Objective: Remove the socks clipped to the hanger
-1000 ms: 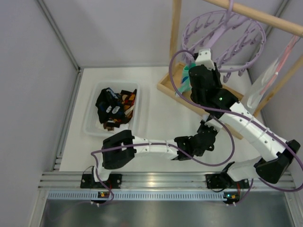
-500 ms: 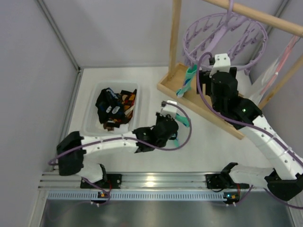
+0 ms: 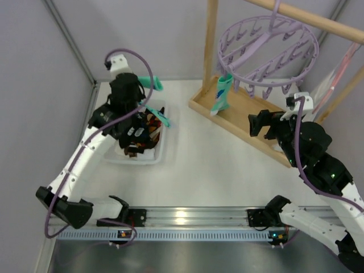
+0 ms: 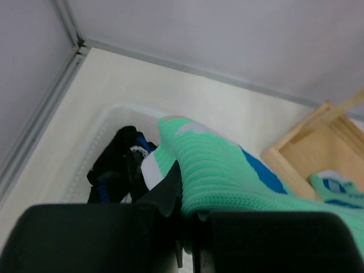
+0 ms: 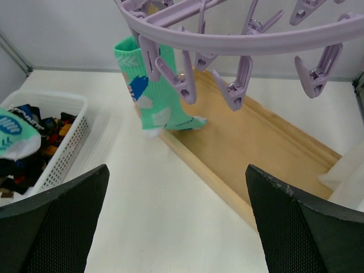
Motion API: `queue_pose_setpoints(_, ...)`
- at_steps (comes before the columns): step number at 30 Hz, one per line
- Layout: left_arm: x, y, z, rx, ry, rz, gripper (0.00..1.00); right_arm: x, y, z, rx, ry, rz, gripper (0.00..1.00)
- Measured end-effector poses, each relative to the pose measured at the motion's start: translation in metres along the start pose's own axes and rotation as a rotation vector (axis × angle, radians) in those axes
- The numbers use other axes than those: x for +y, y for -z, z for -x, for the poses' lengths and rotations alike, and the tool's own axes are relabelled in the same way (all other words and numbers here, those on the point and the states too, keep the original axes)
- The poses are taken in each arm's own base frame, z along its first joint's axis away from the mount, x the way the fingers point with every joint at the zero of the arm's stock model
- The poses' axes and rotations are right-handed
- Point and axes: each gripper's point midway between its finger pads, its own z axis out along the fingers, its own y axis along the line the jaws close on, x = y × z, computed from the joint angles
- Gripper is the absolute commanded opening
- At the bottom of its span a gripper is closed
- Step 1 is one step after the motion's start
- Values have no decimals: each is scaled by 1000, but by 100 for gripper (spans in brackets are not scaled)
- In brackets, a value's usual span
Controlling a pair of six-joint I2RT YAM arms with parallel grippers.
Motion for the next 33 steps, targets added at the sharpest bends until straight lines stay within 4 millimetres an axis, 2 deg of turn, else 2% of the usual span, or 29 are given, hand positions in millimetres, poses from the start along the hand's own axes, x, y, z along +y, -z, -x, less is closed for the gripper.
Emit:
queue_pose_setpoints(2, 23, -21, 27, -20, 45, 56, 0, 1, 4, 0, -9, -11, 15, 100)
queue_pose_setpoints(4, 37, -40, 38, -13, 63, 85, 0, 3, 6, -1, -12, -15, 34, 99)
queue_pose_setpoints(6, 48, -62, 34, 22, 62, 107, 0, 6, 6, -5, -4, -13, 55, 100)
queue_pose_setpoints(9, 58, -92, 4, 107, 39, 151, 0, 11, 6, -15, 12, -8, 85, 99)
queue_pose_setpoints(12, 65, -116, -52, 230, 24, 192, 0, 14, 8, -28, 25, -10, 117, 99)
queue_pose_setpoints(17, 91, -131, -192, 521, 10, 299, 0, 24, 11, -45, 34, -26, 187, 99)
queue_pose_setpoints(19, 103, -132, -234, 606, 6, 348, 0, 27, 11, -51, 45, -30, 206, 99)
queue_pose_setpoints(21, 112, -136, -259, 643, 18, 392, 0, 29, 12, -58, 52, -35, 221, 99)
queue_pose_setpoints(27, 114, -145, -257, 616, 83, 414, 2, 28, 18, -73, 61, -46, 244, 99)
queue_pose_setpoints(28, 114, -145, -256, 611, 89, 414, 6, 28, 20, -73, 57, -48, 246, 99)
queue_pose_setpoints(29, 114, -145, -254, 606, 95, 413, 19, 28, 20, -72, 54, -49, 247, 99)
queue_pose_setpoints(32, 110, -142, -243, 587, 114, 396, 37, 28, 22, -71, 48, -58, 248, 99)
queue_pose_setpoints(33, 108, -141, -237, 576, 122, 384, 49, 27, 22, -70, 46, -59, 247, 99)
